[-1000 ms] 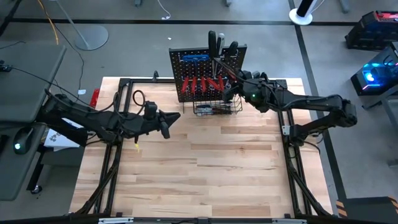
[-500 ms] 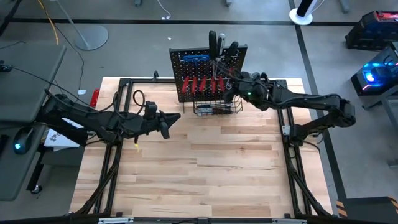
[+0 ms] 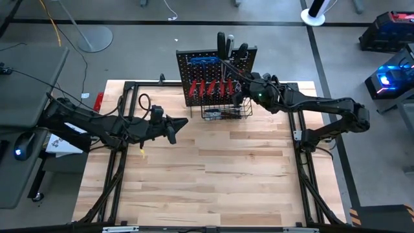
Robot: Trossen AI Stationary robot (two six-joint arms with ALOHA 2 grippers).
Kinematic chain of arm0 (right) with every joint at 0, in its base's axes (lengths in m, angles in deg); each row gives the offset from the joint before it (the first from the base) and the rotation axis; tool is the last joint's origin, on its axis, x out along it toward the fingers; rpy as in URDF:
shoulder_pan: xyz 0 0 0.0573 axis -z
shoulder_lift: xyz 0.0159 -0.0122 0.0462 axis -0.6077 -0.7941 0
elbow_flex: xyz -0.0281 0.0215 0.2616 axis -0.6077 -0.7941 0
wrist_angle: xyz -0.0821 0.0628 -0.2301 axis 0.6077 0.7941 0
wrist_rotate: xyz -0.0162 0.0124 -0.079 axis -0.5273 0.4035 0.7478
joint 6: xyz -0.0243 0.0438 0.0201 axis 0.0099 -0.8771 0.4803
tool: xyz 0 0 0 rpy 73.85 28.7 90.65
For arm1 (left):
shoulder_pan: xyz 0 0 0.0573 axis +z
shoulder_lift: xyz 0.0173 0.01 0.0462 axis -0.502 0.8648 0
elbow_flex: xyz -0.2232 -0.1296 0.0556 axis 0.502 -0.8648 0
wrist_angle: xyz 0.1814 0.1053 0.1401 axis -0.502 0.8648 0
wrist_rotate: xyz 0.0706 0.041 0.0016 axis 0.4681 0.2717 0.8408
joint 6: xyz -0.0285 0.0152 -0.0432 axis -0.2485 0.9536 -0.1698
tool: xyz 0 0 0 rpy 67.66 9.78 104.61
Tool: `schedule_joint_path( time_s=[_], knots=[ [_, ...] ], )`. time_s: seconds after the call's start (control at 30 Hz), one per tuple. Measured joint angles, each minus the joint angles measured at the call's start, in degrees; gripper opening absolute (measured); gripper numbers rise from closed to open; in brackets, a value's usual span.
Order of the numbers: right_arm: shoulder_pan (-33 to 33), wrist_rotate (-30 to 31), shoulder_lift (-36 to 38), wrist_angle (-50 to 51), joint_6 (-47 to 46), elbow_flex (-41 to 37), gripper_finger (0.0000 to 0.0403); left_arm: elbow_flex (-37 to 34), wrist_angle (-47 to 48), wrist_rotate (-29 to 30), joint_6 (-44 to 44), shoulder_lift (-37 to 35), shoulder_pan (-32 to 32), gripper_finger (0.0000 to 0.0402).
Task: Hang tools onto peg board
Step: Hang the red allen wrench on the pegboard
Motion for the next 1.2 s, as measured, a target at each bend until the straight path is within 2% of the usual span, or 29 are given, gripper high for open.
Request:
schedule_joint_path(
  time_s=[0.27,0.53,0.67,0.97,1.2],
  knots=[
    [0.85,-2.33,-3.38,-0.26,-0.08,0.00,0.0000,-0.02,0.21,0.00,0.48,0.00,0.00,0.0035],
    [0.65,-1.23,-4.82,-0.26,-0.98,0.15,0.0007,-0.02,0.52,0.00,0.52,0.00,-0.01,0.0035],
    [0.65,-1.23,-4.16,0.48,0.49,0.15,0.0035,-0.02,0.53,0.00,0.57,0.00,0.00,0.0035],
    [-0.55,-0.77,-2.42,3.73,-0.58,0.02,0.0130,-0.02,0.55,0.00,2.05,0.00,0.00,0.0035],
    [-1.67,-0.67,0.08,12.01,-0.60,0.81,0.0156,-0.02,0.65,0.00,4.08,-2.12,-0.02,0.0035]
  ],
)
